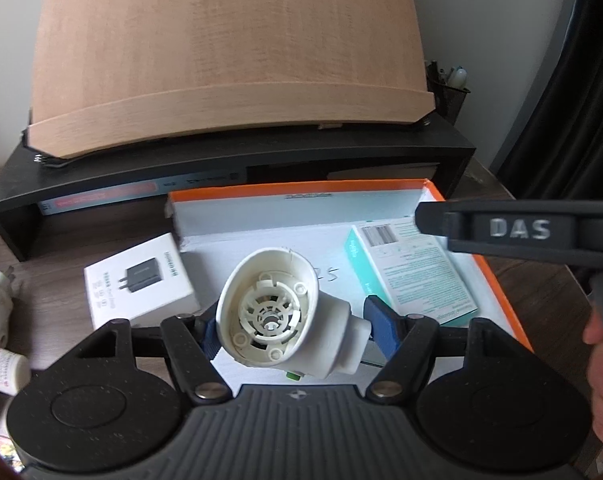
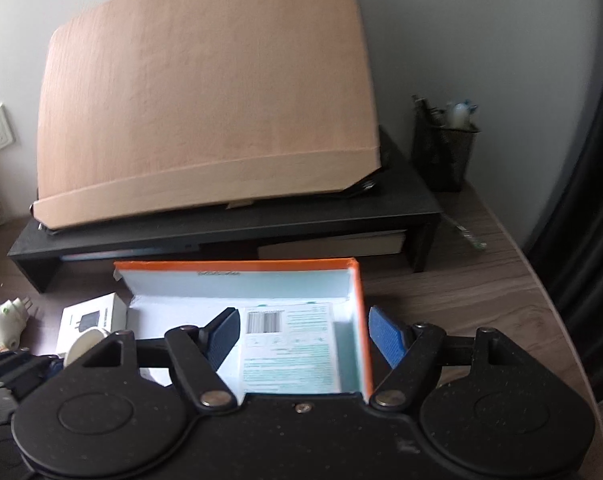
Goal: Organize rigid objects
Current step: 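Lower and open the left tool releasing the heater while the right tool releases the medicine box, then move both open tools back to the pile of items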
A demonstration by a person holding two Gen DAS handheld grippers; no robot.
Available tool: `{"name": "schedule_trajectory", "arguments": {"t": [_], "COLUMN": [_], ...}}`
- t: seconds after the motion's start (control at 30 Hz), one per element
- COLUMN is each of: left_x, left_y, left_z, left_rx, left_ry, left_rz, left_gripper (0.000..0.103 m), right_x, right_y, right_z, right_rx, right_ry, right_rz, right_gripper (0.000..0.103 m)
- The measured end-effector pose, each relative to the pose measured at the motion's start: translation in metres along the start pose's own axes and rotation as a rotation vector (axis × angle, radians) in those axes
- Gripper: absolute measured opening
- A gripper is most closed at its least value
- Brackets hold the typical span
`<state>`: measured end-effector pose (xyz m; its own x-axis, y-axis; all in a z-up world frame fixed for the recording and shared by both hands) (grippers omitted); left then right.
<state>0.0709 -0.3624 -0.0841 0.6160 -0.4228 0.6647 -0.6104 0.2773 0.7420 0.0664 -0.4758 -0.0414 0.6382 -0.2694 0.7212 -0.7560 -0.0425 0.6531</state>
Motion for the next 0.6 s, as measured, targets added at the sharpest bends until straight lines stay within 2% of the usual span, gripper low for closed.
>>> {"name": "schedule_trajectory", "arguments": {"t": [0.07, 0.13, 0.3, 0.6], "left_x": [0.004, 0.009, 0.010, -0.010], "left_y": [0.001, 0.005, 0.021, 0.061], "left_z": [0.007, 0.013, 0.012, -0.040], "left_rx": [-0.025, -0.045, -0.051, 0.045], "left_ry": [-0.006, -0.008, 0.001, 0.049], "left_rz": [0.013, 0.028, 0.051, 0.049], "left_gripper": [0.073, 0.084, 0.087, 0.094], "right_x": [0.000, 0.000, -0.002, -0.024], "right_y": [0.009, 0.017, 0.036, 0.051], "right_z": [0.005, 0.008, 0.007, -0.026], "right_rx": [-0.019, -0.030, -0.064, -0.038], "right_ry": [-0.010, -0.017, -0.019, -0.029], "right_rz": [0.016, 0.024, 0.050, 0.036], "right_gripper": [0.086, 0.087, 0.087, 0.090]}}
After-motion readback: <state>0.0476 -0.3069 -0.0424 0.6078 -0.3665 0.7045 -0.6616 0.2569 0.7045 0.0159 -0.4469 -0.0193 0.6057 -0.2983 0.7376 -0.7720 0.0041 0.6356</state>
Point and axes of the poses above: each gripper's, at about its wrist camera, not at the fingertips, and y roughly against the way its jaws point, z to its right, x to its top, the point moved 8 cm from there along -y, roughly the way its jaws point, and after that the axes turned 14 degrees about x, right-handed, at the moved point
